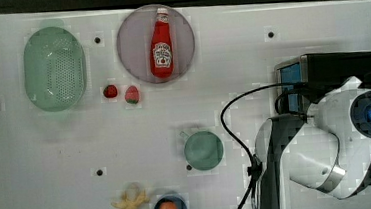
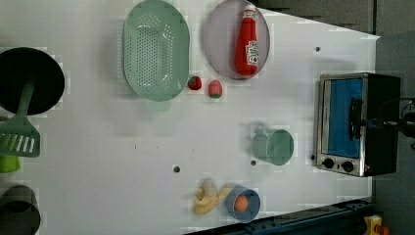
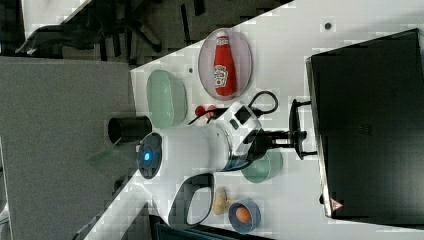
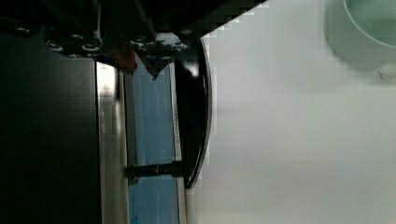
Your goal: Flap open oven.
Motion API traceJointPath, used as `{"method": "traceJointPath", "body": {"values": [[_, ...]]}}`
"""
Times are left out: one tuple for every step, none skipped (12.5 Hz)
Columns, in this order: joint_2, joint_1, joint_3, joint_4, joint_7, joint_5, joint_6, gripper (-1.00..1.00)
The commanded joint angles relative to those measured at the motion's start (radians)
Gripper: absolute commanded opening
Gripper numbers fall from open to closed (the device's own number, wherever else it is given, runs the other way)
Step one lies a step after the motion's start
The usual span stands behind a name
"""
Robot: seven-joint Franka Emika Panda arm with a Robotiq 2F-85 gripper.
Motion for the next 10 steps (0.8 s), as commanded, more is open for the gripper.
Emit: {"method": "traceJointPath", "body": {"values": [[0.034,0.008,0.001,0.001,-0.049,-0.001,0.053,-0.65],[0.051,0.007,0.001,0.001,-0.049,-0.001,0.073,-0.65],[0.065,0.008,0.005,-0.001,-0.049,-0.001,0.084,-0.65],[0.073,0.01,0.012,-0.005,-0.048,-0.001,0.084,-0.65],[0.076,0.012,0.019,-0.007,-0.043,-0.001,0.084,-0.65],[0.076,0.017,0.025,-0.008,-0.024,-0.006,0.084,-0.65],[0.075,0.026,0.029,-0.012,0.005,-0.029,0.082,-0.65],[0.076,0.037,0.034,-0.015,0.042,-0.067,0.082,-0.65],[0.076,0.051,0.038,-0.018,0.081,-0.12,0.082,-0.65],[0.076,0.066,0.042,-0.022,0.132,-0.18,0.081,-0.65]]}}
